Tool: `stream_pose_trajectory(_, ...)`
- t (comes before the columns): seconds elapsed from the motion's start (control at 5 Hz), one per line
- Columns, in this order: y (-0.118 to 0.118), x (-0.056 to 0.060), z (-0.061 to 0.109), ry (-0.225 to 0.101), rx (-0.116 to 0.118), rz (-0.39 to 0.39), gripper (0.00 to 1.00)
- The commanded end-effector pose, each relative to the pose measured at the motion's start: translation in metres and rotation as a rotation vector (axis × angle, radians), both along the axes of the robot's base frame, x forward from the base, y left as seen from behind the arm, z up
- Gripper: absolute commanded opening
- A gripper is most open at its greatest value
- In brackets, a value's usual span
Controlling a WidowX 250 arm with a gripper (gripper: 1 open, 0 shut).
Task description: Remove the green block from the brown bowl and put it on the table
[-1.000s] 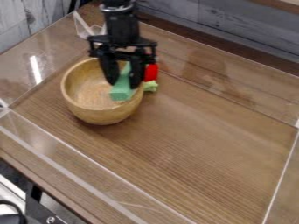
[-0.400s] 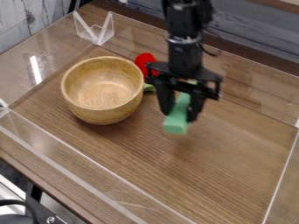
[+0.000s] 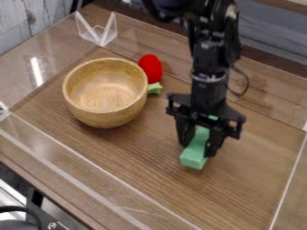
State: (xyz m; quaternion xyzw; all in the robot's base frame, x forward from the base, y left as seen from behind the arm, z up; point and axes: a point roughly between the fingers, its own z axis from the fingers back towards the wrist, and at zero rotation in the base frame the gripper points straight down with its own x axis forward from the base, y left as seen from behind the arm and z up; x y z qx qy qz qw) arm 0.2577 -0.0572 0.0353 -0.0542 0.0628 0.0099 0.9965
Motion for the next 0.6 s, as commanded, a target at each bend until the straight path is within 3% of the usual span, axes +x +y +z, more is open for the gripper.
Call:
stream_pose_trajectory(0.0, 0.006, 0.005, 0.001, -0.041, 0.001, 0.002, 0.0)
stream_pose_trajectory(0.4, 0.02, 0.007, -0.002, -0.046, 0.005, 0.0, 0.0)
